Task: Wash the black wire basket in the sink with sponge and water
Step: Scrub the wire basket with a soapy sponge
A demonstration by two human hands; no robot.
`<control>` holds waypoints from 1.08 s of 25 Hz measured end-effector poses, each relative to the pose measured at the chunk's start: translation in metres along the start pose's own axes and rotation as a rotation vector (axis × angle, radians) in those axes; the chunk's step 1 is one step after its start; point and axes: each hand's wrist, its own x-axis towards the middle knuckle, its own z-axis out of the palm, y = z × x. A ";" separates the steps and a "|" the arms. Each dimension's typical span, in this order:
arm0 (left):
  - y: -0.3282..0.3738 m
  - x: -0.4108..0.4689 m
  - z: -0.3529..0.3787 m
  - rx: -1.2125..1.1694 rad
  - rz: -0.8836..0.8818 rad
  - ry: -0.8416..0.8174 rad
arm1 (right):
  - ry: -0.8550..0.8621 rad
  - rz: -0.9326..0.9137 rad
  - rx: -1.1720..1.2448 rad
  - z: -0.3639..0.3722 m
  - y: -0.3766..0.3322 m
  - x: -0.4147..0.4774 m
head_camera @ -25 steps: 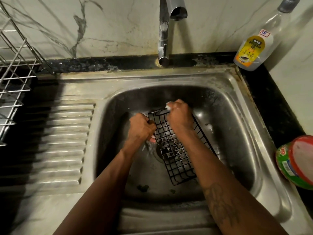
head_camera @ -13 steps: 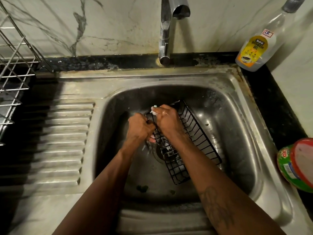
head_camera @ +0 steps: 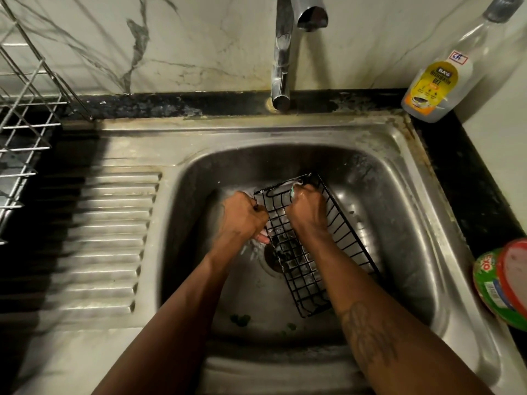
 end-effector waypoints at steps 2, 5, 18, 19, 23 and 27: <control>0.002 -0.005 -0.002 -0.011 0.004 -0.004 | -0.038 -0.012 0.019 0.001 -0.003 0.005; 0.005 -0.010 -0.004 -0.045 0.003 -0.014 | -0.117 0.029 0.113 0.007 -0.019 0.010; -0.002 0.006 -0.004 0.038 0.044 0.063 | -0.047 0.870 2.029 -0.015 -0.034 0.020; -0.002 0.006 -0.005 0.046 0.049 0.073 | -0.104 0.802 1.876 -0.006 -0.034 0.018; -0.001 0.003 -0.006 0.065 0.085 0.064 | -0.223 0.363 0.960 0.026 -0.034 0.008; 0.002 -0.001 -0.008 0.090 0.089 0.077 | -0.094 0.072 0.364 0.025 -0.034 0.000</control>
